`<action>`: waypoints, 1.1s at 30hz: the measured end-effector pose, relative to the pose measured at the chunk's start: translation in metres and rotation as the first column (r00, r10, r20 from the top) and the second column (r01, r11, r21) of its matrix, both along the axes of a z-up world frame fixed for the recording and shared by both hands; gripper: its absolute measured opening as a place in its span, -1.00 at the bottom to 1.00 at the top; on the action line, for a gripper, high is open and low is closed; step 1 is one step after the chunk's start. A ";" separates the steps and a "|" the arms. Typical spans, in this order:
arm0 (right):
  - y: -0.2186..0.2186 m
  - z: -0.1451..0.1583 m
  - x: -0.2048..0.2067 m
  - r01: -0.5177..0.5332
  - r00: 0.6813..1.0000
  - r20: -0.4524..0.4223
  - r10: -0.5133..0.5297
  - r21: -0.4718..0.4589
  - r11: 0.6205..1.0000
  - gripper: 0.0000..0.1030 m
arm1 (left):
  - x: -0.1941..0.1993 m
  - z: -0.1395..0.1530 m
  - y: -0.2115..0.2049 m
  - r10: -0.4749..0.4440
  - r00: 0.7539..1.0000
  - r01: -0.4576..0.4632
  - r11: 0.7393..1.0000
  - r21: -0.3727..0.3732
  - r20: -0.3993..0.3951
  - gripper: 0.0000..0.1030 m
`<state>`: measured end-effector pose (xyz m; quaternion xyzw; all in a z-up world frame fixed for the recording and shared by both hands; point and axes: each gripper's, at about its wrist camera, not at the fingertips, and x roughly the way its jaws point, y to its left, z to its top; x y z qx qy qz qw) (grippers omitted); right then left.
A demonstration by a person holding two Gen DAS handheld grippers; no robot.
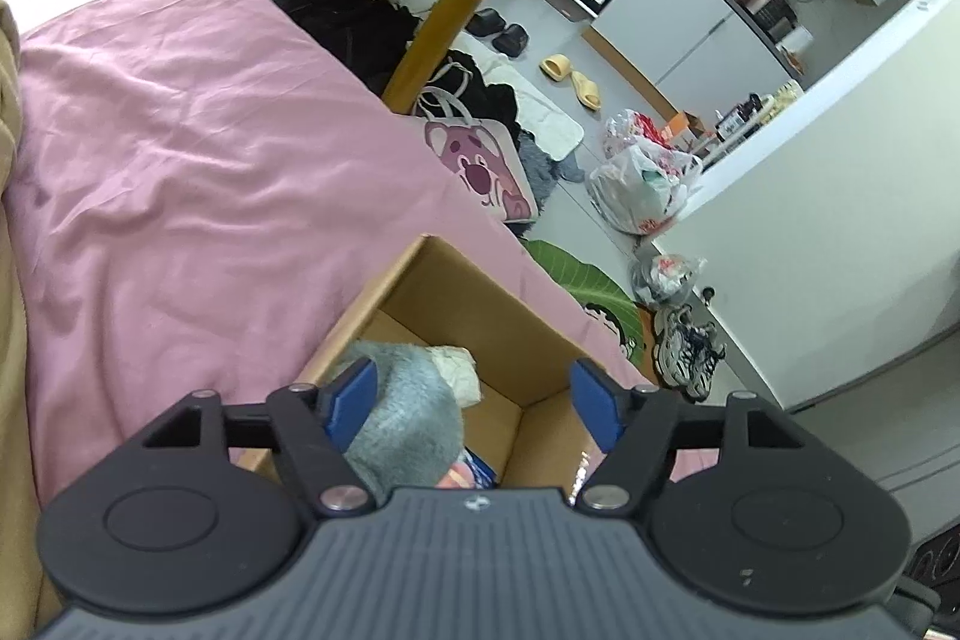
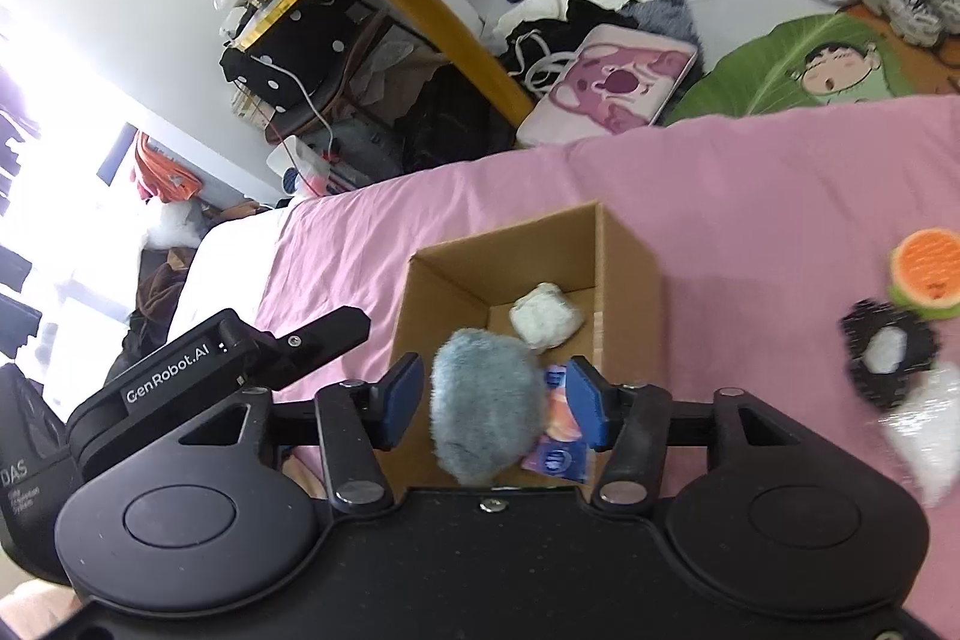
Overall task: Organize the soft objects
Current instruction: 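Lift the grey fluffy plush and carry it over the box, then open both grippers to drop the grey plush into the box, then move both grippers toward the denim plush and plastic bag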
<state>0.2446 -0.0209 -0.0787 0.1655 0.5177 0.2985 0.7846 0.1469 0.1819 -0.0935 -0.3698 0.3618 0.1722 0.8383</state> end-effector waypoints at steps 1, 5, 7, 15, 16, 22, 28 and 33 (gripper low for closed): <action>-0.004 0.002 -0.001 0.002 1.000 0.005 -0.002 -0.005 1.000 0.07 | 0.000 0.002 -0.002 -0.006 1.000 0.006 1.000 0.004 0.004 0.43; -0.022 0.009 -0.005 0.012 0.999 0.031 -0.012 -0.021 1.000 0.28 | -0.001 0.014 -0.014 -0.021 1.000 0.020 0.999 0.048 0.007 0.63; -0.032 0.012 -0.008 0.016 0.999 0.049 -0.015 -0.036 0.999 0.41 | 0.000 0.016 -0.020 -0.034 0.999 0.034 0.998 0.062 -0.001 0.70; -0.067 0.024 -0.017 0.049 0.992 0.119 -0.039 -0.084 0.995 0.73 | -0.001 0.023 -0.046 -0.097 0.995 0.099 0.990 0.098 -0.024 0.75; -0.072 0.025 -0.019 0.052 0.992 0.122 -0.041 -0.086 0.995 0.74 | -0.001 0.025 -0.050 -0.104 0.994 0.106 0.989 0.103 -0.021 0.75; -0.103 0.028 -0.023 0.083 0.989 0.133 -0.071 -0.083 0.993 0.78 | -0.004 0.037 -0.075 -0.150 0.988 0.152 0.978 0.144 -0.022 0.76; -0.129 0.027 -0.026 0.102 0.987 0.135 -0.091 -0.076 0.992 0.79 | -0.006 0.040 -0.102 -0.194 0.980 0.198 0.967 0.160 -0.041 0.76; -0.148 0.024 -0.028 0.110 0.986 0.133 -0.099 -0.073 0.991 0.82 | -0.008 0.040 -0.128 -0.234 0.970 0.242 0.955 0.171 -0.064 0.76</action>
